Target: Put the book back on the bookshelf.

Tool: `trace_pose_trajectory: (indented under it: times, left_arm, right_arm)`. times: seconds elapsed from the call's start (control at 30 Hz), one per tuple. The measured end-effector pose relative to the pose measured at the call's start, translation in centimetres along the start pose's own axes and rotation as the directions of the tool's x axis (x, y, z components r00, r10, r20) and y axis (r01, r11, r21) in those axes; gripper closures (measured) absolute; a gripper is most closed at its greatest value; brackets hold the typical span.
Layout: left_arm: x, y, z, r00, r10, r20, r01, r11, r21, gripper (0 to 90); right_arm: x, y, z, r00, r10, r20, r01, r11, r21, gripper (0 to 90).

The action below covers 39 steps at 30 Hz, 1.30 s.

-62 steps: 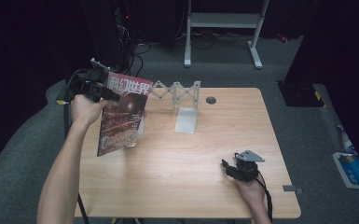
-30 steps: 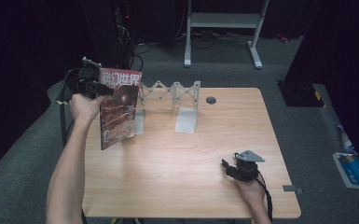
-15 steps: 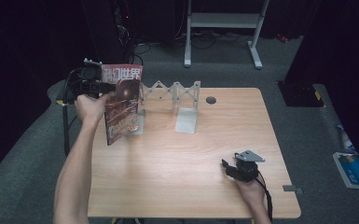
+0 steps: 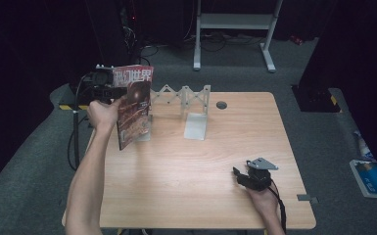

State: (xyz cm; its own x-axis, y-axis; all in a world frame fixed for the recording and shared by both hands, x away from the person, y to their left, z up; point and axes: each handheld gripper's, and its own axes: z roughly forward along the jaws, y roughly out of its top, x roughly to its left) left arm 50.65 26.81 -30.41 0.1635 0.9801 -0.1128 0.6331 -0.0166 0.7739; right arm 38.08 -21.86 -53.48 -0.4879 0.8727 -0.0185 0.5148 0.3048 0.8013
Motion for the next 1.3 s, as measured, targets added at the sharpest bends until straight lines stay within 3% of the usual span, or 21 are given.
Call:
trace_pose_trajectory:
  times: [0.3,0.5,0.93,1.1,1.17,1.3]
  left_arm:
    - [0.0,-1.5,0.9,0.9997,-0.026,-0.001,0.026,0.9986,-0.047,83.3]
    - [0.0,-2.0,1.2,0.9996,-0.029,0.004,0.029,0.9986,-0.044,83.0]
    - [0.2,-1.7,1.7,0.9999,-0.01,0.009,0.009,0.9977,0.067,82.2]
    - [0.3,-1.2,1.9,0.9999,0.0,0.01,-0.001,0.9931,0.117,82.0]
    - [0.3,-1.1,1.9,0.9997,-0.017,0.019,0.015,0.9912,0.132,81.9]
    - [0.5,-1.0,2.0,0.9998,-0.016,0.015,0.013,0.9836,0.18,81.9]
  right_arm:
    - [0.0,0.0,0.0,1.0,0.001,0.001,-0.001,1.0,0.001,35.4]
    - [0.0,0.0,0.0,1.0,0.002,0.002,-0.002,1.0,0.001,35.4]
    - [0.0,0.0,0.0,1.0,-0.002,0.001,0.002,1.0,-0.001,35.4]
    - [0.0,0.0,0.0,1.0,-0.003,0.001,0.003,1.0,-0.002,35.4]
    - [0.0,0.0,0.0,1.0,-0.002,0.001,0.002,1.0,-0.002,35.4]
    - [0.0,0.0,0.0,1.0,-0.004,0.0,0.004,1.0,-0.002,35.5]
